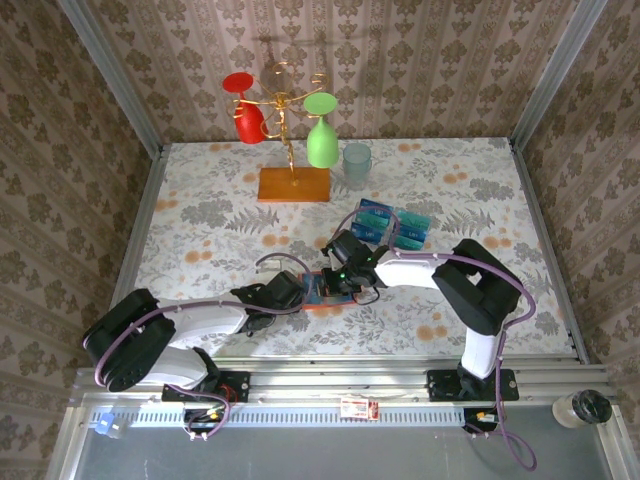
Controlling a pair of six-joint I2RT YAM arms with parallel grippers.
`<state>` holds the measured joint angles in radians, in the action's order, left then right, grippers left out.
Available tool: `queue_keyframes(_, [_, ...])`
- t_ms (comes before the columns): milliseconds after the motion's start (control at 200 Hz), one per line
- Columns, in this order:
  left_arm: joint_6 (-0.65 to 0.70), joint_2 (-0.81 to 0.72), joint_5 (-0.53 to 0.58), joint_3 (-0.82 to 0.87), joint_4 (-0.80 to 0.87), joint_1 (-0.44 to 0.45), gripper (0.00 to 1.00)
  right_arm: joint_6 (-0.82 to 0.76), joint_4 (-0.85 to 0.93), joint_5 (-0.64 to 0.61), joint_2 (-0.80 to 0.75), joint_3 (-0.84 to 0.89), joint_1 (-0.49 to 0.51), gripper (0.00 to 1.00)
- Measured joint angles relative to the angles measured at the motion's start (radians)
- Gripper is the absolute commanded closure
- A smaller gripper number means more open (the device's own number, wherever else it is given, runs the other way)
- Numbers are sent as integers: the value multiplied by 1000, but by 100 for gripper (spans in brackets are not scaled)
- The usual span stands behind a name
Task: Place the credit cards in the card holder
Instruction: Insert the credit card into the card slot.
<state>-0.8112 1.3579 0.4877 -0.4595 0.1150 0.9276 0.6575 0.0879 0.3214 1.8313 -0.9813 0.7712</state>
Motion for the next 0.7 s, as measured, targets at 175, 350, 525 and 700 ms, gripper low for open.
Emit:
queue_keyframes(175, [0, -1, 0, 0, 1, 0, 0, 0, 11, 0, 8, -15, 0, 98])
queue_keyframes(350, [-1, -33, 3, 3, 36, -8, 0, -5, 22, 0, 8, -21, -2, 99])
queue_keyframes(525, [-5, -90, 3, 10, 71, -26, 0, -8, 32, -1, -5, -21, -20, 100])
queue_keyframes(700, [-4, -97, 3, 13, 82, -31, 0, -8, 39, -1, -10, -21, -40, 100])
